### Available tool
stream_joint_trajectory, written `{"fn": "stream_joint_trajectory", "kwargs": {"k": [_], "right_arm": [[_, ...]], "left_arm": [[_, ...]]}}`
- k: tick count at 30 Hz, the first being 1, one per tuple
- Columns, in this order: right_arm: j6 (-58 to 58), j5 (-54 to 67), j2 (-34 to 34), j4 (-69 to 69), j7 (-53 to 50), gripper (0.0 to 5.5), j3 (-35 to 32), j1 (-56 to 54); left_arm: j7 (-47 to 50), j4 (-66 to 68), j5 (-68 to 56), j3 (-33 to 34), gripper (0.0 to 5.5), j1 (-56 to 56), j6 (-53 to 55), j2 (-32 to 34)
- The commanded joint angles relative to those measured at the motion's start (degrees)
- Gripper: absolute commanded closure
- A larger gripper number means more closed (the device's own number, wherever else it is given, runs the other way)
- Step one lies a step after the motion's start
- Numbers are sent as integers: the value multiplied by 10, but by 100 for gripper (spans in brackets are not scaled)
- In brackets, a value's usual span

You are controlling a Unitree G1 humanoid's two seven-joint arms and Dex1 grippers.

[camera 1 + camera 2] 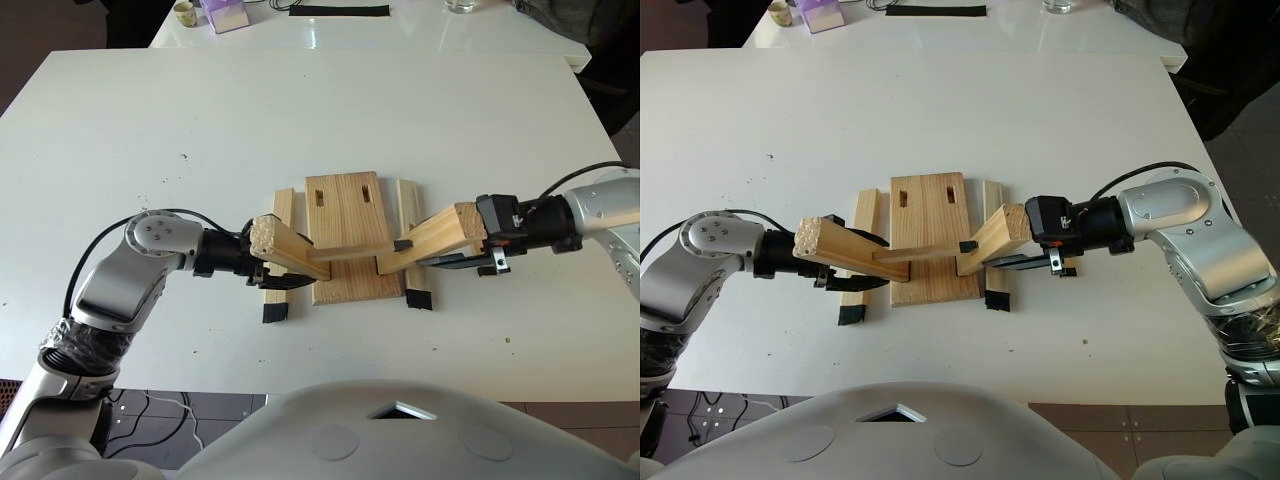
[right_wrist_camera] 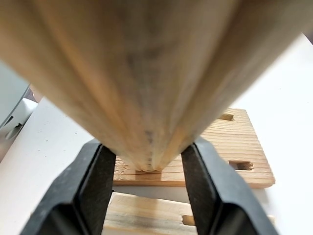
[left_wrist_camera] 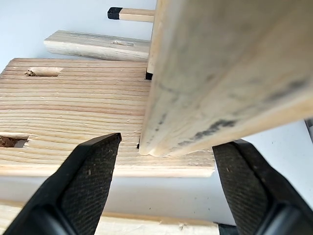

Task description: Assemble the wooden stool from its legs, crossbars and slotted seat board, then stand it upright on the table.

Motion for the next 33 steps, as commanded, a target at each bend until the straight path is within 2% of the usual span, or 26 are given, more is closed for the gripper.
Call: {"fn": "stream_joint_trajectory", "kwargs": {"k": [1,6,9,13,17,23,28,33], "right_arm": [[30,-70,-3,8,7,350,65,30],[26,-74,-7,7,6,350,65,30],[23,-76,-8,11,5,350,64,32],[22,-81,-5,17,6,350,69,23],[19,-87,2,21,6,350,79,11],[18,-92,14,34,-1,350,92,-3],[22,-100,39,41,-17,350,106,-18],[21,-109,52,47,-23,350,116,-23]], "left_arm": [[-51,25,-6,16,214,-13,-29,37],[-107,102,1,44,214,-10,-67,84],[-89,192,27,46,214,-76,-95,63],[-35,194,-79,82,214,-204,51,-17],[-29,131,-190,106,265,-257,160,-47],[-48,53,-266,68,366,-289,244,-65],[-54,6,-253,7,370,-291,248,-79],[-76,34,-202,-57,370,-320,197,-111]]}}
